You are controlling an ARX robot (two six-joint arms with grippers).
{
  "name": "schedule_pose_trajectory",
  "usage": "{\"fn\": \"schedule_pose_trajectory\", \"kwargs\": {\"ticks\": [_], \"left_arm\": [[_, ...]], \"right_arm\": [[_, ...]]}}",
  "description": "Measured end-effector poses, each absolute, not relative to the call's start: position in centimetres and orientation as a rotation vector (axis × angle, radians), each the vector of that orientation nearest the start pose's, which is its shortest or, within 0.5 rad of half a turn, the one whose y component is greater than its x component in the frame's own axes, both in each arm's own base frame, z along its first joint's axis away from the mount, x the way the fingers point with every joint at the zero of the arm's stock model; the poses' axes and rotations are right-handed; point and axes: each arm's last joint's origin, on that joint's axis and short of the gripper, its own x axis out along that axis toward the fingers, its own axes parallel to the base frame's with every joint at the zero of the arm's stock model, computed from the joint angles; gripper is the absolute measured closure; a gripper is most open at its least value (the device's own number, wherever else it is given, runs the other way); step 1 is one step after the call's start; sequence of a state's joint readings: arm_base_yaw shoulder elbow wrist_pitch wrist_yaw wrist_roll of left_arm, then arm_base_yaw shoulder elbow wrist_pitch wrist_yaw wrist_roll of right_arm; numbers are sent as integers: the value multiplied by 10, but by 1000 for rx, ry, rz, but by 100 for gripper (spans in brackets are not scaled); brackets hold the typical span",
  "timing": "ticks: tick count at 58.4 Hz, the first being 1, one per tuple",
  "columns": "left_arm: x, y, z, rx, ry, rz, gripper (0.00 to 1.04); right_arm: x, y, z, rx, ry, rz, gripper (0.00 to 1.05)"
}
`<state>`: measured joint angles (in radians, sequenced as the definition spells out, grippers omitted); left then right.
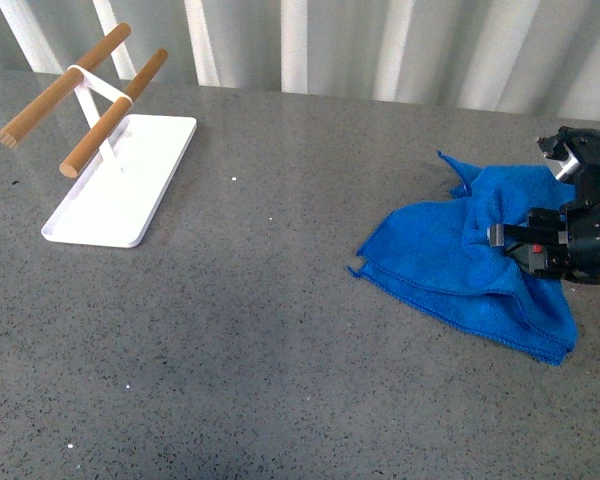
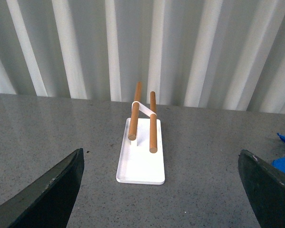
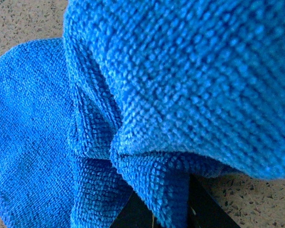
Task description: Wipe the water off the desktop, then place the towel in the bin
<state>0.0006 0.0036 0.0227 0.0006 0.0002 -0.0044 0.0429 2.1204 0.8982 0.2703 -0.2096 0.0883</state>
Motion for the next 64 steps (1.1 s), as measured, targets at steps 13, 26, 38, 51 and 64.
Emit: {"fn": "schedule_pose_trajectory", "kwargs": {"ticks": [13, 26, 38, 51, 64], "left_arm": [[97, 0, 171, -4, -19, 0, 7], [96, 0, 171, -4, -20, 0, 7], [96, 0, 171, -4, -20, 0, 7], [96, 0, 171, -4, -20, 0, 7], [96, 0, 171, -4, -20, 0, 7]], "right_arm": [[355, 12, 40, 130, 950, 153, 102], [361, -6, 43, 78, 921, 73, 102], [388, -10, 39, 53, 892, 54, 102], [430, 6, 37, 40, 837, 107, 102], [479, 62, 38, 35, 802, 267, 102]]}}
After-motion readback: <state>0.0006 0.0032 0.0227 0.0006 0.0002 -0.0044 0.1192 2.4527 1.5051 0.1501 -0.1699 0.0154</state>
